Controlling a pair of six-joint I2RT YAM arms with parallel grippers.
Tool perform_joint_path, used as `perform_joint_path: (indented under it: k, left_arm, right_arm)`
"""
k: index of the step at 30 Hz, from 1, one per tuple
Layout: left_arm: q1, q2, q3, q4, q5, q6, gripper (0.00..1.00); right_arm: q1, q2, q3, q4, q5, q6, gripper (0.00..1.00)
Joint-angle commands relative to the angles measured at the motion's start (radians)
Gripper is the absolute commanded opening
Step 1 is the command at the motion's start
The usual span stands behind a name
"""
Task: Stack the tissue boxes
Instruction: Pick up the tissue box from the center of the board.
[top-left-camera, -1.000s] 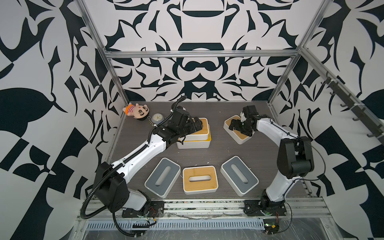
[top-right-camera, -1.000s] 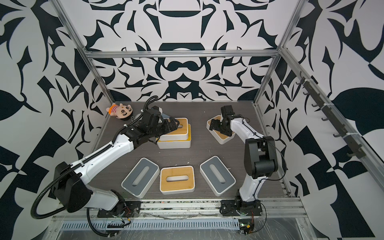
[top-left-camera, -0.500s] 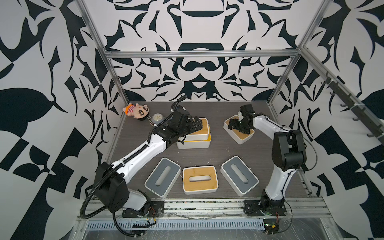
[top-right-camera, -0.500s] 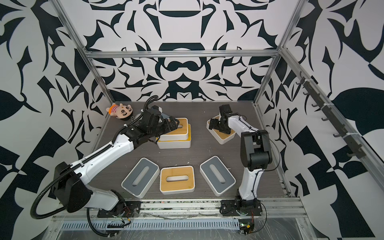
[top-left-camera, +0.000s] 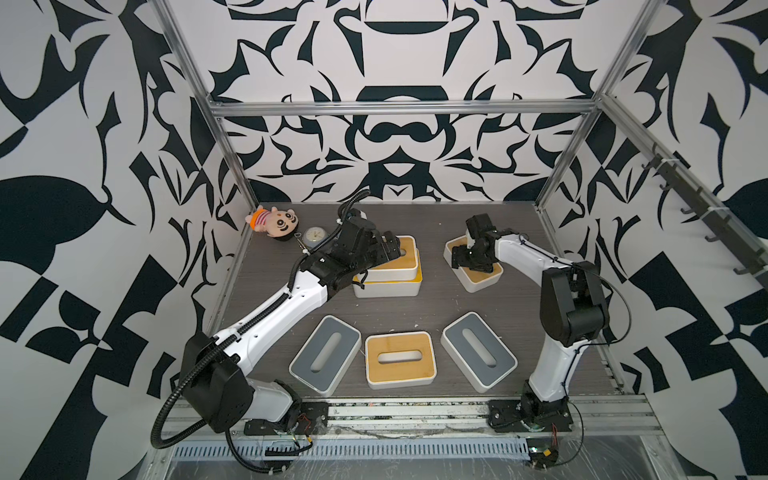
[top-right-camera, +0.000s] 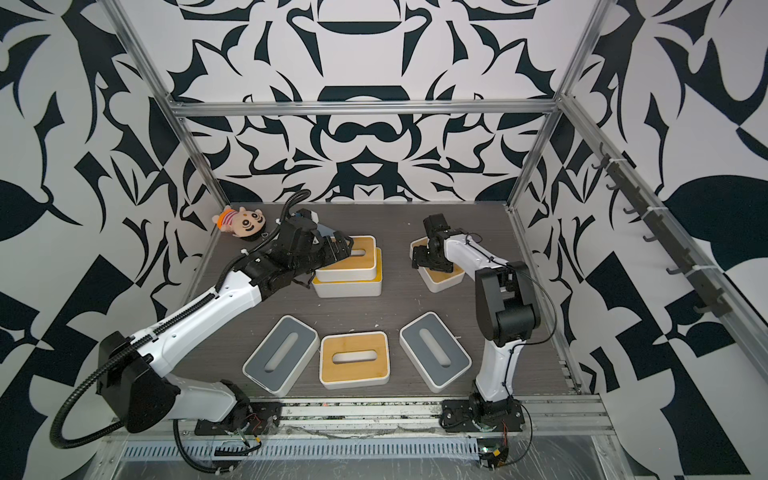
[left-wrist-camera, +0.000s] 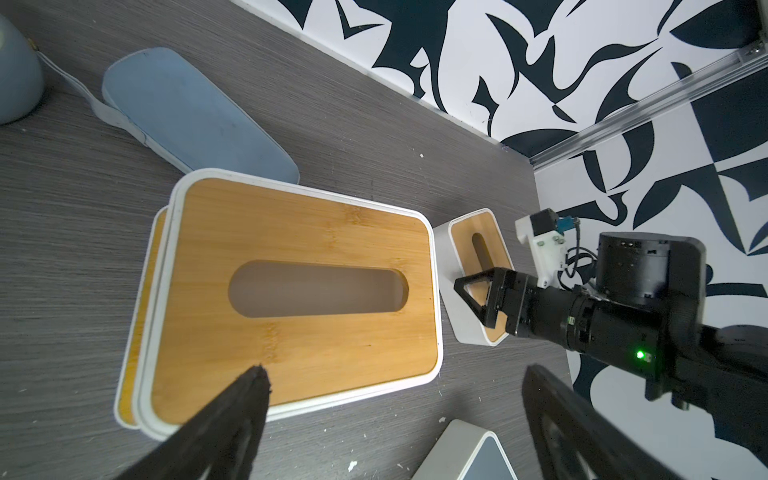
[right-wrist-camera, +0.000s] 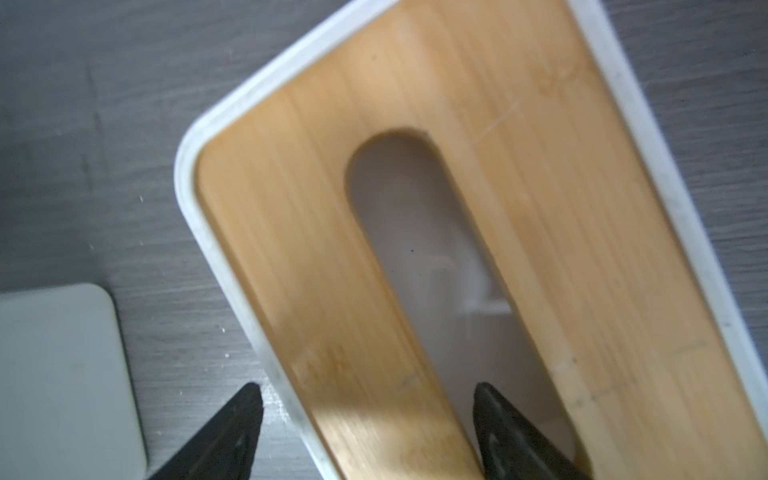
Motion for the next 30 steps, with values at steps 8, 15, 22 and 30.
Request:
perform_joint_path:
  k: [8,15,22,30]
  left_arm:
    - [-0.003,-0.023,-0.013,-0.017,-0.024,0.015,0.99]
    - [-0.003,-0.016,-0.003,-0.025,-0.023,0.026,0.99]
    - [-0.003,-0.014,-0.006,-0.022,-0.023,0.023,0.99]
    - [-0.003,-0.020,0.000,-0.027,-0.023,0.026,0.99]
  right_arm:
    - [0.031,0.031,0.092,-0.085,0.130,-0.061,0.68]
    - [0.031,0.044,0.091,-0.074,0.129,-0.077,0.58]
    - [0.031,0.036,0.071,-0.055,0.109,-0.084,0.47]
    - [0.028,0.001,0.046,-0.031,0.078,-0.081,0.34]
